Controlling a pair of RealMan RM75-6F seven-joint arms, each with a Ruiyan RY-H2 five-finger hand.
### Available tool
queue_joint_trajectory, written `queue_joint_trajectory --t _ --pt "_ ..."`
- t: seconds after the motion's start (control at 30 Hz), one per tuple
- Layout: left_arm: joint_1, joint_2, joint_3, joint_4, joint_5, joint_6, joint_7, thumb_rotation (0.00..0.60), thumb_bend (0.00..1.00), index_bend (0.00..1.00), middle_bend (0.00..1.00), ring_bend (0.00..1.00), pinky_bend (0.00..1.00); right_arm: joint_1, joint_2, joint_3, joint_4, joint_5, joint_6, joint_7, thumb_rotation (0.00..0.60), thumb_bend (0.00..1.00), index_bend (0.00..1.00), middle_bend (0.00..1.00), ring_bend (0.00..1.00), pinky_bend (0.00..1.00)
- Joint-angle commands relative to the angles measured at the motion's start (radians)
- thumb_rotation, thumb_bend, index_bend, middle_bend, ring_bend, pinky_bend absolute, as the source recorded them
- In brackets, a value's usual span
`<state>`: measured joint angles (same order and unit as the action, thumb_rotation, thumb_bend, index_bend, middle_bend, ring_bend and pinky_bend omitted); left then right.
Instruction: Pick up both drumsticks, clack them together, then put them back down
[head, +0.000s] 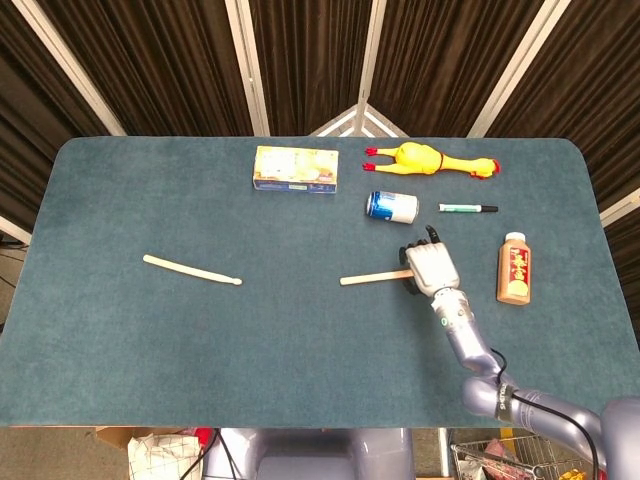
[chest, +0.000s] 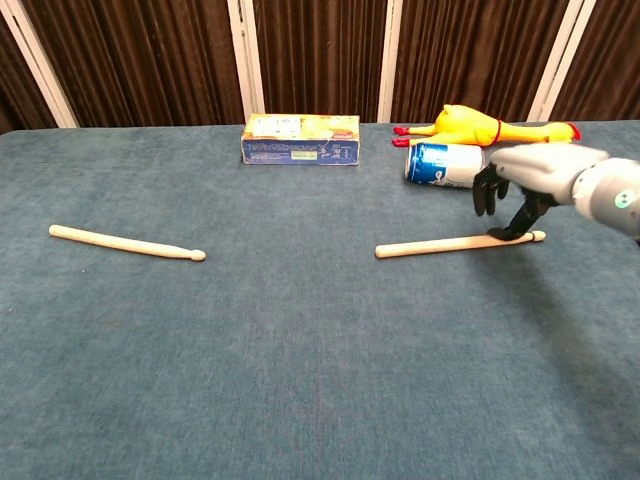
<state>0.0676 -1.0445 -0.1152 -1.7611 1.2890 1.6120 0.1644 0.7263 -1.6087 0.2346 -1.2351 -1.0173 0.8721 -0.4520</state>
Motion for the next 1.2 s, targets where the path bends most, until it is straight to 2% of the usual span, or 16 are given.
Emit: queue_joint_trajectory --t 0.03,0.23,1.17,1.2 --pt "-0.004 -0.003 0.0 0.003 -0.005 -0.007 0.007 0.6 0.31 0.1 0.0 0.0 0.0 0.01 -0.02 -0.014 0.025 -0.014 -0.001 0.0 0.6 0.38 0.49 0.44 0.32 0.05" --pt "-0.007 -0.008 0.0 0.005 -0.008 -0.01 0.018 0.6 0.31 0.1 0.0 0.0 0.0 0.023 -0.041 -0.031 0.053 -0.021 -0.008 -0.013 0.6 0.38 0.49 0.45 0.32 0.05" --pt "-0.021 -0.031 0.001 0.011 -0.023 -0.022 0.063 0.6 0.31 0.1 0.0 0.0 0.0 0.051 -0.098 -0.048 0.15 -0.031 -0.03 0.008 0.6 0.39 0.51 0.49 0.33 0.05" --pt "-0.021 -0.031 0.001 0.011 -0.023 -0.022 0.063 0.6 0.31 0.1 0.0 0.0 0.0 0.01 -0.125 -0.062 0.112 -0.012 0.013 0.013 0.6 0.39 0.51 0.49 0.33 0.05"
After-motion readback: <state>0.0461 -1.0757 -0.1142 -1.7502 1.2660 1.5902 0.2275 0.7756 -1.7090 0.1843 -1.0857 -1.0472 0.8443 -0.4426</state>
